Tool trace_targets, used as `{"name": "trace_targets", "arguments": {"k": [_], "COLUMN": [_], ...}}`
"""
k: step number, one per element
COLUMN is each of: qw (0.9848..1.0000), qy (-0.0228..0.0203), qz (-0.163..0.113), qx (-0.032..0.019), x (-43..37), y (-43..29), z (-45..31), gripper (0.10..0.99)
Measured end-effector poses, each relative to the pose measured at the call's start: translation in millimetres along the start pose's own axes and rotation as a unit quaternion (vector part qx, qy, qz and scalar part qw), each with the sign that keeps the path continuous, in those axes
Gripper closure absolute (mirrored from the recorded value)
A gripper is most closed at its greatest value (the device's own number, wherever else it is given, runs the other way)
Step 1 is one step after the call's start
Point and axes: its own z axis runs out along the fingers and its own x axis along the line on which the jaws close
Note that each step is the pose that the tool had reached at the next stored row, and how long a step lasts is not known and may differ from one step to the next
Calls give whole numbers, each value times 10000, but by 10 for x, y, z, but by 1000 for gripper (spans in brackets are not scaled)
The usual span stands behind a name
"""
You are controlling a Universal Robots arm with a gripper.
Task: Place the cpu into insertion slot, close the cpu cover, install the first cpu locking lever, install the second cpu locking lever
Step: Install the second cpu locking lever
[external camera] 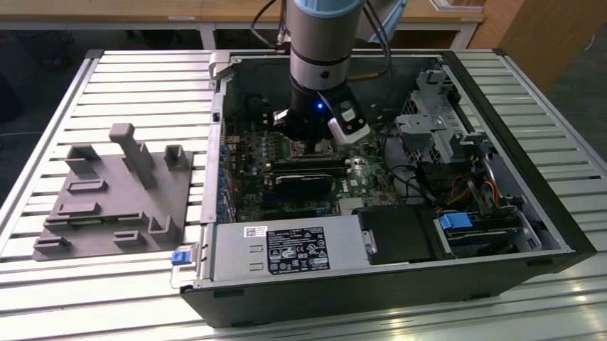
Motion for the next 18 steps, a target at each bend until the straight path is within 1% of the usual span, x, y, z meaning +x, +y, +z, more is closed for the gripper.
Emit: {"name": "trace_targets", "arguments": {"k": [2,4,5,7,8,9,12,15,18], "qw": [10000,10000,10000,9998,9998,9998,9998,9997,9997], "qy": [0,1,2,2,3,2,3,2,0], "qz": [0,0,1,3,4,4,4,4,3], "qx": [-7,-31,-64,-178,-209,-217,-218,-234,-247], "x": [11,17,20,28,32,38,69,132,165], "y": [-5,-9,-12,-34,-49,-64,-103,-126,-136], "z": [36,66,72,73,71,69,64,60,76], "gripper": [965,965,965,965,965,965,965,965,965]}}
